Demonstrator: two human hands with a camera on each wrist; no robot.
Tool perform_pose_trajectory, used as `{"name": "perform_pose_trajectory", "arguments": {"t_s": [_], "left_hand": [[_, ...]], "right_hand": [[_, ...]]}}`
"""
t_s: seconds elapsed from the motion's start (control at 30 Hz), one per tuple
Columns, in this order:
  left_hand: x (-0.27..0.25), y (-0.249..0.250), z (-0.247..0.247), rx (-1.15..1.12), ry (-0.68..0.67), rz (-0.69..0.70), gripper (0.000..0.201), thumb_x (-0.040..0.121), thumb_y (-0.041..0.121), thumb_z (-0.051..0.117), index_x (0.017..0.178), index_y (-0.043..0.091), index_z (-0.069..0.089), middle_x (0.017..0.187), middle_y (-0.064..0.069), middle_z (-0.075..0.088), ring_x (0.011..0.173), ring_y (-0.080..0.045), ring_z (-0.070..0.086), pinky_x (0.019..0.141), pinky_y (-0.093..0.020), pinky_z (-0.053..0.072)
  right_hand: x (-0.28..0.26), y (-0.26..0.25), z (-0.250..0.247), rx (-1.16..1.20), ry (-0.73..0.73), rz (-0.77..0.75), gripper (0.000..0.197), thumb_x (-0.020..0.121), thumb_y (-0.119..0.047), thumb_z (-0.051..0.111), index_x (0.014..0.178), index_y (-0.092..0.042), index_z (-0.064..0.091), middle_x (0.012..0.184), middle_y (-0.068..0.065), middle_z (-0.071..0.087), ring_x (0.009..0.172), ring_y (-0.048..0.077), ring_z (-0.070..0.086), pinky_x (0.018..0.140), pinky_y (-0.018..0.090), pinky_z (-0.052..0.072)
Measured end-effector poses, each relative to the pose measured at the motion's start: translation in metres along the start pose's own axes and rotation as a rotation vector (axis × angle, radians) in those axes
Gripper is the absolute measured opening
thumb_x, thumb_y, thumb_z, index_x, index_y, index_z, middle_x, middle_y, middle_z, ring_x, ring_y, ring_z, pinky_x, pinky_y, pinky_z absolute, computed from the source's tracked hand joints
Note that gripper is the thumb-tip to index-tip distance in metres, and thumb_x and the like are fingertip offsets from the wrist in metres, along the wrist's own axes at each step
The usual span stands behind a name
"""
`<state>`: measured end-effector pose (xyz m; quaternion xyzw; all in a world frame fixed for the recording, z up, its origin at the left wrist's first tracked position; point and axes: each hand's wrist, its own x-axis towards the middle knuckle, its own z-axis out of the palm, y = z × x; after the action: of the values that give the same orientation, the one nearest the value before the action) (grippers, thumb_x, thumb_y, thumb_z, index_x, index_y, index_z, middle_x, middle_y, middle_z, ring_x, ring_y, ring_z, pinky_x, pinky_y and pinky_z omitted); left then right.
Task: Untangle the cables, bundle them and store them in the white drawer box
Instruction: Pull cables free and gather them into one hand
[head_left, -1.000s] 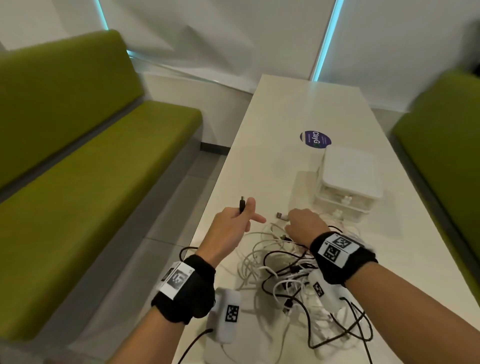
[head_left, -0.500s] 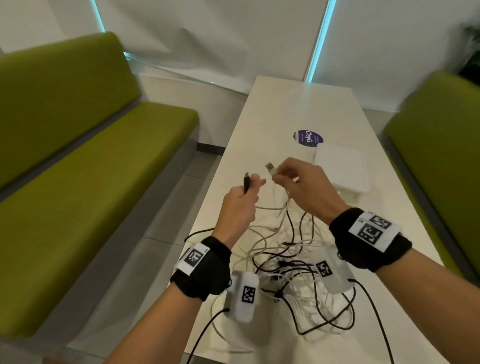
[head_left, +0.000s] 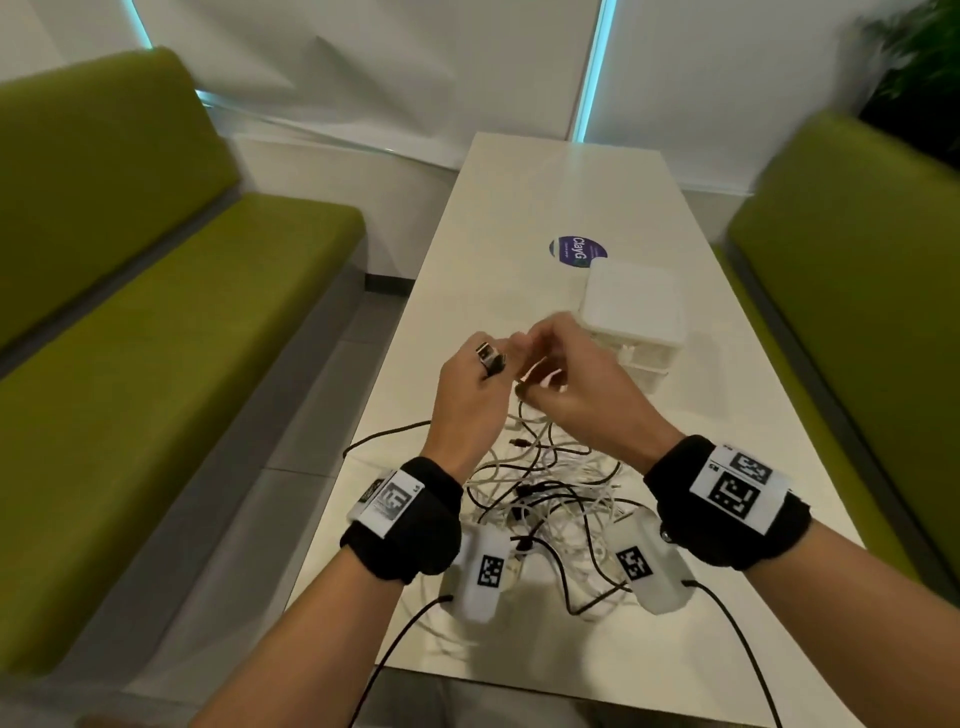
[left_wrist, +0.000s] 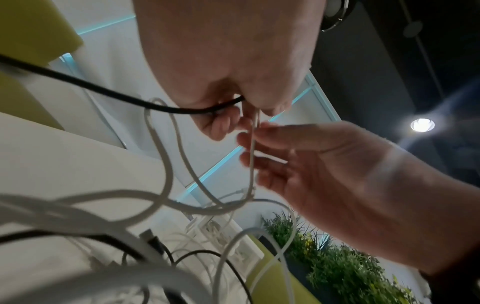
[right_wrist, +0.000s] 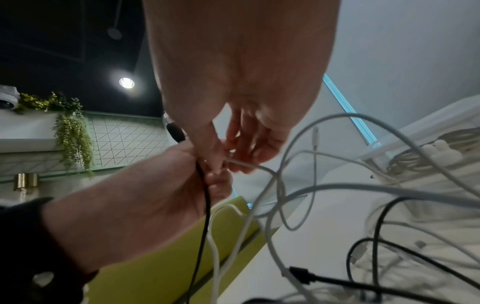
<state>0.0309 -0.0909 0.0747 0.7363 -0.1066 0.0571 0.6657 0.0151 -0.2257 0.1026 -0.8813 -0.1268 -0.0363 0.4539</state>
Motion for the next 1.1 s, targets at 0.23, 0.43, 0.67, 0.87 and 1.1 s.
{"name": "perform_pose_trajectory", "arguments": {"t_s": [0.23, 0.43, 0.67, 0.87, 1.1], "left_hand": [[0.004, 0.012, -0.019, -0.087, 0.085, 0.097, 0.051, 0.105, 0.036, 0.031, 0.097, 0.013, 0.076, 0.078, 0.000, 0.074, 0.082, -0.013, 0.069, 0.082, -0.025, 0.053], [0.012, 0.055, -0.052, -0.522, 0.156, 0.125, 0.063, 0.106, 0.040, 0.024, 0.068, 0.013, 0.067, 0.045, 0.002, 0.033, 0.043, -0.015, 0.036, 0.054, -0.031, 0.050], [0.006, 0.054, -0.072, -0.322, 0.103, 0.179, 0.059, 0.104, 0.042, 0.031, 0.065, 0.018, 0.068, 0.047, -0.001, 0.032, 0.042, -0.014, 0.021, 0.043, -0.031, 0.016], [0.002, 0.028, -0.069, 0.212, -0.045, 0.263, 0.025, 0.091, 0.044, 0.060, 0.083, 0.025, 0.074, 0.084, 0.004, 0.072, 0.078, -0.013, 0.066, 0.072, -0.034, 0.054], [0.001, 0.029, -0.038, 0.504, -0.224, 0.220, 0.027, 0.085, 0.048, 0.067, 0.104, 0.031, 0.076, 0.060, 0.020, 0.059, 0.063, 0.006, 0.055, 0.058, -0.012, 0.036]], "right_hand": [[-0.005, 0.012, 0.013, -0.297, -0.110, 0.047, 0.012, 0.087, -0.028, 0.068, 0.083, -0.026, 0.057, 0.073, -0.006, 0.064, 0.071, 0.017, 0.061, 0.066, 0.034, 0.048], [0.002, 0.020, 0.012, -0.512, -0.120, 0.040, 0.006, 0.093, -0.022, 0.058, 0.087, -0.022, 0.057, 0.082, -0.003, 0.065, 0.080, 0.021, 0.059, 0.066, 0.029, 0.036], [0.007, 0.014, 0.011, -0.567, 0.022, -0.045, 0.018, 0.098, -0.026, 0.052, 0.092, -0.016, 0.066, 0.092, 0.000, 0.069, 0.095, 0.025, 0.047, 0.082, 0.045, 0.042], [0.004, 0.005, -0.004, -0.236, -0.003, -0.044, 0.028, 0.093, -0.036, 0.063, 0.069, -0.021, 0.060, 0.064, -0.006, 0.065, 0.066, 0.008, 0.059, 0.065, 0.032, 0.046], [0.014, -0.011, -0.016, 0.131, 0.024, 0.077, 0.018, 0.079, -0.021, 0.068, 0.070, -0.005, 0.070, 0.063, 0.013, 0.063, 0.059, 0.014, 0.056, 0.063, 0.034, 0.043]]}}
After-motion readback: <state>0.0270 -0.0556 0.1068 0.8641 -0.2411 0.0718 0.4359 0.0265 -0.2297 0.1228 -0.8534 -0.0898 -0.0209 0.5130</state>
